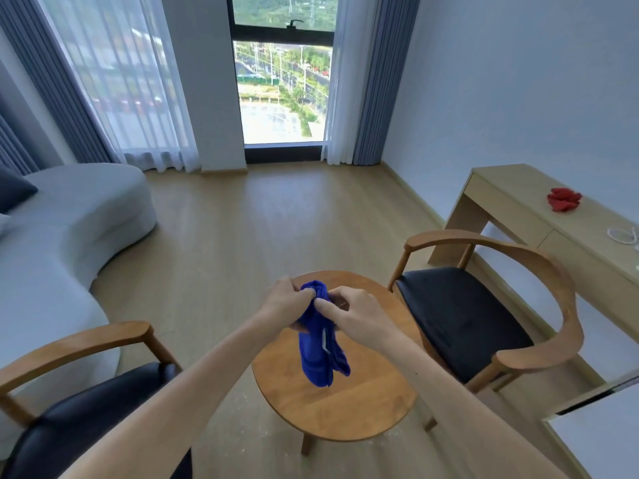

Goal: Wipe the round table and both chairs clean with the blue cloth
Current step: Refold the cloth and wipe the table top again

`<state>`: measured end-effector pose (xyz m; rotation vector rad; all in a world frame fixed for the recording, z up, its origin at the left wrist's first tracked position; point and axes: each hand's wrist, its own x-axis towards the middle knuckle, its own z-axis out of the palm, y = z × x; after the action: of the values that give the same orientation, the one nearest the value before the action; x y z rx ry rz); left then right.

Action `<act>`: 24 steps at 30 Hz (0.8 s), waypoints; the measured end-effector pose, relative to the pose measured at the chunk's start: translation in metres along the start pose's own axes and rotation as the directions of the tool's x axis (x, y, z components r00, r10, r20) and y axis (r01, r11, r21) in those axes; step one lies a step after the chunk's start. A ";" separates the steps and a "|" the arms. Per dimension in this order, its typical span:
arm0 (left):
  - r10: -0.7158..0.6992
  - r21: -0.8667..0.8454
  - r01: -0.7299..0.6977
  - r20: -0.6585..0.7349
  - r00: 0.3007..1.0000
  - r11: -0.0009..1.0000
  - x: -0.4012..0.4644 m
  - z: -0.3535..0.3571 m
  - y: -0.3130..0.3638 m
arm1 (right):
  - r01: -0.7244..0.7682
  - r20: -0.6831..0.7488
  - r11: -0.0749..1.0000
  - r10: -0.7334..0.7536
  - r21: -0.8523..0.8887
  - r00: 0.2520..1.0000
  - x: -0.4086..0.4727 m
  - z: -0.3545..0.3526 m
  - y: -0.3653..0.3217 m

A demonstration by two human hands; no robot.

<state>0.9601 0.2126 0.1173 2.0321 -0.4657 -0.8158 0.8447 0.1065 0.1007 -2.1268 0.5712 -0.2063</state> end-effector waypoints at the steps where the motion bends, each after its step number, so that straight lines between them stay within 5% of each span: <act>1: -0.058 -0.169 0.069 0.072 0.996 0.983 -0.001 -0.001 0.002 | -0.007 0.043 0.999 0.006 0.034 0.999 0.000 0.000 -0.001; 5: -0.022 -0.345 0.111 0.253 0.967 0.932 0.000 -0.010 -0.001 | 0.040 0.010 0.997 -0.040 -0.062 0.999 0.001 -0.005 0.008; 10: 0.255 0.092 -0.278 0.207 0.945 0.956 0.017 -0.019 -0.023 | 0.101 -0.032 0.994 -0.102 -0.032 0.994 0.004 -0.010 0.014; 13: 0.356 0.084 -0.399 0.313 0.881 0.913 0.023 -0.016 -0.035 | 0.122 0.003 0.992 -0.122 0.026 0.993 0.003 -0.010 0.019; 18: 0.394 -0.104 -0.381 0.295 0.870 0.919 0.036 0.002 -0.042 | 0.019 -0.009 0.956 -0.018 0.292 1.000 -0.008 -0.006 0.043; 24: 0.322 -0.127 -0.296 0.321 0.891 0.947 0.056 0.042 -0.041 | -0.077 -0.006 0.899 0.089 0.431 0.996 -0.012 0.001 0.083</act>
<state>0.9718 0.1776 0.0453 1.6906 -0.9145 -0.9687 0.8076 0.0723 0.0341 -1.6688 0.5706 -0.2845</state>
